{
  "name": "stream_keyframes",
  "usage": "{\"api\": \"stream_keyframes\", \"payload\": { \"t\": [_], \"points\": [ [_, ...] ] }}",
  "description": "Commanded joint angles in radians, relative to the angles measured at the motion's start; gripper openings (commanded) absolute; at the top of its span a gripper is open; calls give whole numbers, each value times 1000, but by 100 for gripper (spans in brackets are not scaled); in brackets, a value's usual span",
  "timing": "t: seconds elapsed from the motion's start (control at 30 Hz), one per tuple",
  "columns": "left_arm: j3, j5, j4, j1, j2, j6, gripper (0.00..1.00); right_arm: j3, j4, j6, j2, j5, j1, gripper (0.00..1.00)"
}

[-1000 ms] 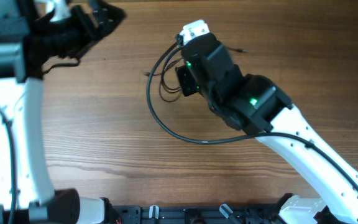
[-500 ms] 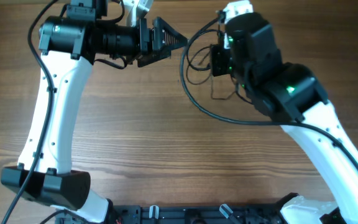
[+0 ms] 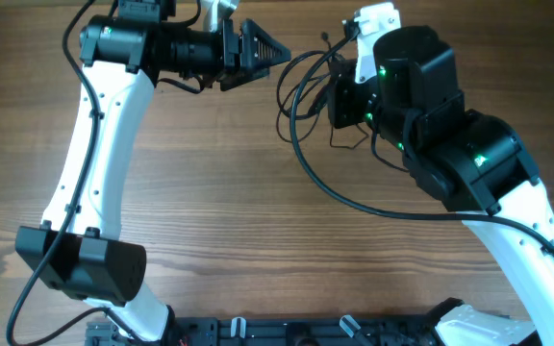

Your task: Untangle cables

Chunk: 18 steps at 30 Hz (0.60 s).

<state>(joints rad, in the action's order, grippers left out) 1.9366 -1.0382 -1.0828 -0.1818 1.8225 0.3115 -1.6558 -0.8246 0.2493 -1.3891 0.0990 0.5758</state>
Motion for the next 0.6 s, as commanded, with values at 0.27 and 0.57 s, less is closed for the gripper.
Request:
{"api": "stream_keyframes", "payload": {
  "t": [0.27, 0.57],
  "points": [
    [8, -13, 17, -65, 94, -12, 4, -10, 5, 13, 26, -33, -2, 4],
    [8, -83, -175, 161, 56, -129, 4, -10, -56, 15, 41, 61, -96, 4]
  ]
}}
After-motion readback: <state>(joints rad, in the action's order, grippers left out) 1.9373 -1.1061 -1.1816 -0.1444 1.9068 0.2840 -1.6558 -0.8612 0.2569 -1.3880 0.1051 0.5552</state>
